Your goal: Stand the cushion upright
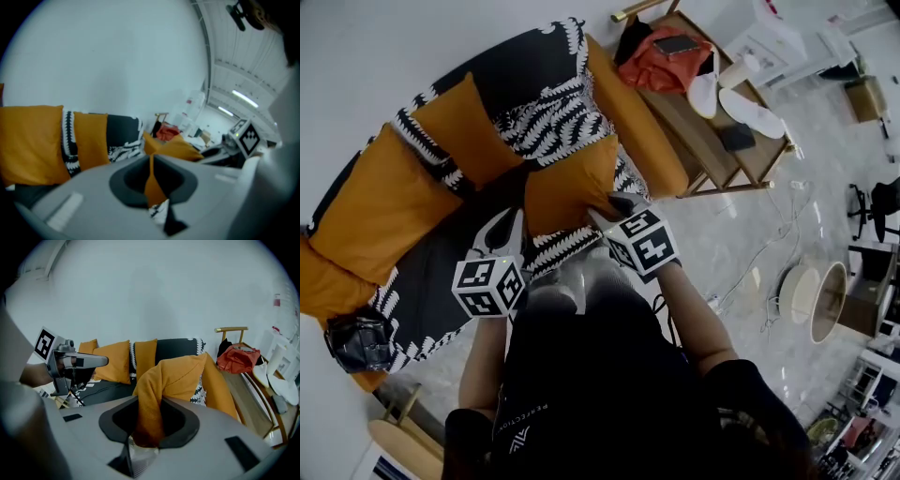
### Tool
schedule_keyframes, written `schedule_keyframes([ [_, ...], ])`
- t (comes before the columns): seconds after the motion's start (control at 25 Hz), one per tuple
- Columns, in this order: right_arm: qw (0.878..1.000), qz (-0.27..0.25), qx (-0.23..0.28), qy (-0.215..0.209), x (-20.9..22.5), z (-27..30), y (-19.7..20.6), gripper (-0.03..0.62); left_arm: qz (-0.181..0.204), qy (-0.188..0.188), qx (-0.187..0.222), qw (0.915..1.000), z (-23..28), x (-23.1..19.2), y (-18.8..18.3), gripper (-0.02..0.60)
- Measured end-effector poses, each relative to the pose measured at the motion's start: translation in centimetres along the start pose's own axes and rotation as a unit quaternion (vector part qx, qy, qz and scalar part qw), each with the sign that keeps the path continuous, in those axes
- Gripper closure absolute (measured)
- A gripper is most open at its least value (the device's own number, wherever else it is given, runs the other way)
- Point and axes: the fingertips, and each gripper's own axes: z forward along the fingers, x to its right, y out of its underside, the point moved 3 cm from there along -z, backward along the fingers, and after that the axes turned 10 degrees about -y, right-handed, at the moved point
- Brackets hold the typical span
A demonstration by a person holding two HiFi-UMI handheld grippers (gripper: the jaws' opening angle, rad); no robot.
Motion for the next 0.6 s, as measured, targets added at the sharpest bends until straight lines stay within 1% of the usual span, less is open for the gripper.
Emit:
schedule_keyframes([
  [0.28, 0.999, -0.015, -0.016, -0.027, 6.3, -1.0, -1.0, 0.491, -0.012, -0.015, -0.010, 0.9998, 4.9, 3.9, -1.2, 0.552],
  [0.6, 0.998, -0.051, -0.035, -0.030, 12.5, -2.2, -1.8, 0.490, -0.024, -0.026, -0.013, 0.9993, 9.7, 7.4, -2.2, 0.552],
])
